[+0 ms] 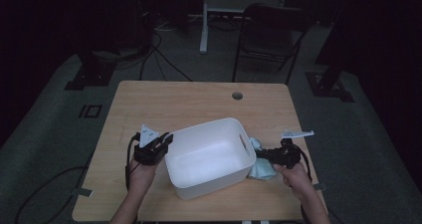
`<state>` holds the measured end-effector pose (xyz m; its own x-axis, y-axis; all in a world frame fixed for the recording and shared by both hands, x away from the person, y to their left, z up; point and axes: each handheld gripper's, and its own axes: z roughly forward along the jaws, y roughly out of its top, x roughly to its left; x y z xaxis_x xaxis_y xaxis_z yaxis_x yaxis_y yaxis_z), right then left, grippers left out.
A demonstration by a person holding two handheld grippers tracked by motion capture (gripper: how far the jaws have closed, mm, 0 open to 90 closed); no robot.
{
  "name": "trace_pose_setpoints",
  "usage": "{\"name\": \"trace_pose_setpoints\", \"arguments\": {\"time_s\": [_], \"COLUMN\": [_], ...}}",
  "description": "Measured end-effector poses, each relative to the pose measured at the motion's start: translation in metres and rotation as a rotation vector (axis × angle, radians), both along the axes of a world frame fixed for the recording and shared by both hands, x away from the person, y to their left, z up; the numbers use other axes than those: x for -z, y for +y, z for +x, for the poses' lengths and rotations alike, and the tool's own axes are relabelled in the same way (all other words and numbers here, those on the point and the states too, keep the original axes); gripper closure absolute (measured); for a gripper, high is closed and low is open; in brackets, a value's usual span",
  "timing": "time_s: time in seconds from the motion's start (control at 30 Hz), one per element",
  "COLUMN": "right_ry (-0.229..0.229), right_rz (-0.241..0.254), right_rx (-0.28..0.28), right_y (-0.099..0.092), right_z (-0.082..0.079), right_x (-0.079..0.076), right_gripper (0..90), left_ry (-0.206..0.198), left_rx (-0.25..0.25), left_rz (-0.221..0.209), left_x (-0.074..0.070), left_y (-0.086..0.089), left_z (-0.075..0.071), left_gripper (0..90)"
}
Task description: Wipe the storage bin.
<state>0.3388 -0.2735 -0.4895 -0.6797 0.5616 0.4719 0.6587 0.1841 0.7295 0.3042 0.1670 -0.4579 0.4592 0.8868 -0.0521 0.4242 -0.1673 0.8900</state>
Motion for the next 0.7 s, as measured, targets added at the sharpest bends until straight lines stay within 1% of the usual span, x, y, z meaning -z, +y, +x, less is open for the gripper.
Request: {"name": "trace_pose_setpoints", "arguments": {"time_s": [0.07, 0.2, 0.23, 0.33, 0.37, 0.43, 0.5, 0.57, 0.63, 0.67, 0.7], "right_ry": [0.012, 0.054, 0.067, 0.086, 0.089, 0.065, 0.055, 0.049, 0.059, 0.076, 0.092], "right_rz": [-0.022, -0.013, -0.025, -0.065, -0.075, -0.089, -0.06, -0.059, -0.066, -0.055, -0.054], "right_rx": [-0.007, 0.01, 0.01, 0.006, 0.002, -0.004, 0.001, 0.001, -0.002, -0.001, 0.003], "right_y": [0.007, 0.012, 0.013, 0.017, 0.018, 0.019, 0.018, 0.02, 0.022, 0.021, 0.022], "right_z": [0.002, 0.009, 0.011, 0.017, 0.018, 0.02, 0.023, 0.027, 0.031, 0.033, 0.035], "right_x": [0.006, 0.019, 0.023, 0.032, 0.031, 0.026, 0.018, 0.015, 0.018, 0.022, 0.026], "right_gripper": [84.0, 84.1, 84.1, 84.1, 84.1, 84.0, 84.1, 84.2, 84.2, 84.2, 84.3], "left_ry": [-0.001, 0.002, 0.002, 0.002, 0.001, 0.002, 0.002, 0.001, 0.002, 0.002, 0.002], "left_rx": [-0.002, -0.005, -0.004, -0.006, -0.004, -0.002, 0.0, -0.004, -0.006, -0.007, -0.007], "left_rz": [0.0, 0.002, 0.001, 0.003, 0.002, 0.003, 0.005, 0.005, 0.004, 0.004, 0.004], "left_x": [0.0, 0.0, 0.0, 0.0, 0.0, 0.0, 0.0, 0.0, 0.0, 0.0, 0.0], "left_y": [0.0, -0.001, -0.001, -0.001, -0.001, -0.001, -0.001, -0.001, -0.001, -0.001, -0.001], "left_z": [0.0, 0.0, 0.0, 0.0, 0.0, 0.0, 0.0, 0.0, 0.0, 0.0, 0.0], "left_gripper": [79.0, 79.0, 79.0, 79.0, 79.0, 79.0, 79.1, 79.1, 79.1, 79.0, 79.1]}}
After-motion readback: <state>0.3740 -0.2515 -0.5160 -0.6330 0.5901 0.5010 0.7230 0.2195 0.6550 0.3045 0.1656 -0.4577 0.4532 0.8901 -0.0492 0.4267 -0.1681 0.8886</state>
